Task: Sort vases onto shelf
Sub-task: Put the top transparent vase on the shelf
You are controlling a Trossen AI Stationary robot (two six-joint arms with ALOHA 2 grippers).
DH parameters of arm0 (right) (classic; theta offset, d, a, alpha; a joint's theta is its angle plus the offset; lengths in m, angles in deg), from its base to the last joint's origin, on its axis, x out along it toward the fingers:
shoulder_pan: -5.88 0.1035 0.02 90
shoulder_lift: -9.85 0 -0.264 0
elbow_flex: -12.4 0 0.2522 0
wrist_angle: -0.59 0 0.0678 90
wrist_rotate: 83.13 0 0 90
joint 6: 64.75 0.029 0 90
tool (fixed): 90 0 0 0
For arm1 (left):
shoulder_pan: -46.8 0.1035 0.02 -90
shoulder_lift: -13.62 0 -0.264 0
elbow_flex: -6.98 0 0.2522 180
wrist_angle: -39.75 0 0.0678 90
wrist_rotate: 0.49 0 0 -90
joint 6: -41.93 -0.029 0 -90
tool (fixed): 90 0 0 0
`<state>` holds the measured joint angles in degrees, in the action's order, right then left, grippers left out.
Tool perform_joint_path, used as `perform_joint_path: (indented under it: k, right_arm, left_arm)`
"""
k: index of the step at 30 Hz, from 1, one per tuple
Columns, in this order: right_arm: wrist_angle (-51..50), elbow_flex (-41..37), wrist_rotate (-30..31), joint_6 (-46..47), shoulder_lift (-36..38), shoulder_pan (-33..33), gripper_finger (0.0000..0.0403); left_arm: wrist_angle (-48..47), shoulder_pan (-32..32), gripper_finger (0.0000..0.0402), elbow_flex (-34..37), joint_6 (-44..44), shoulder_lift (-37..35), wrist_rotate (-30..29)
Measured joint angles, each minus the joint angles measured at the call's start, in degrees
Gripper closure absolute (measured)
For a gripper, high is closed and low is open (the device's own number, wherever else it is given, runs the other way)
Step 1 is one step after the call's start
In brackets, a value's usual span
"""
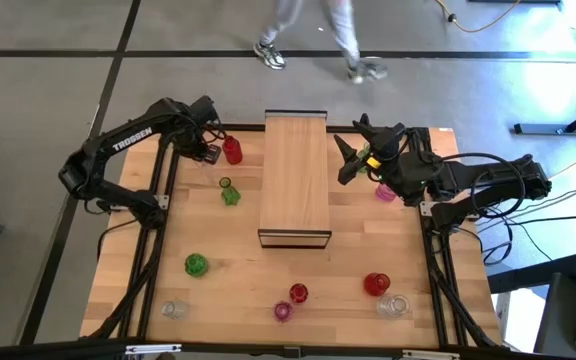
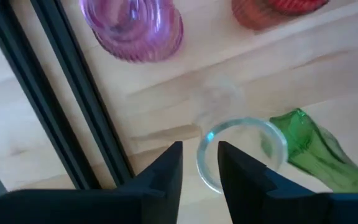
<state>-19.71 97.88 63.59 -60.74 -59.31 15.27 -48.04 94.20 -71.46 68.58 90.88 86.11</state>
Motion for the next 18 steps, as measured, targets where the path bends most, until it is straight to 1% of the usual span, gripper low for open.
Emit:
perform_joint_path:
  k: [2, 7, 12, 15, 18]
  right_arm:
    - [0.0, 0.0, -0.1, 0.0, 0.1, 0.0, 0.015]
    - [0.0, 0.0, -0.2, 0.0, 0.3, 0.0, 0.015]
    - [0.0, 0.0, -0.4, 0.0, 0.5, 0.0, 0.015]
    - [0.0, 0.0, -0.4, 0.0, 0.5, 0.0, 0.015]
    - [0.0, 0.0, -0.4, 0.0, 0.6, 0.0, 0.015]
  left_arm:
    - [0.7, 0.7, 0.0313, 1.4, 0.0, 0.0, 1.5]
    - [2.5, 1.0, 0.0315, 3.8, -0.3, 0.0, 1.7]
    - [2.8, 1.0, 0.0321, 4.2, -0.7, 0.0, 1.9]
    - [2.8, 0.9, 0.034, 4.2, -1.8, 0.0, 3.0]
    - [2.8, 0.9, 0.0374, 4.2, -2.0, -0.1, 4.5]
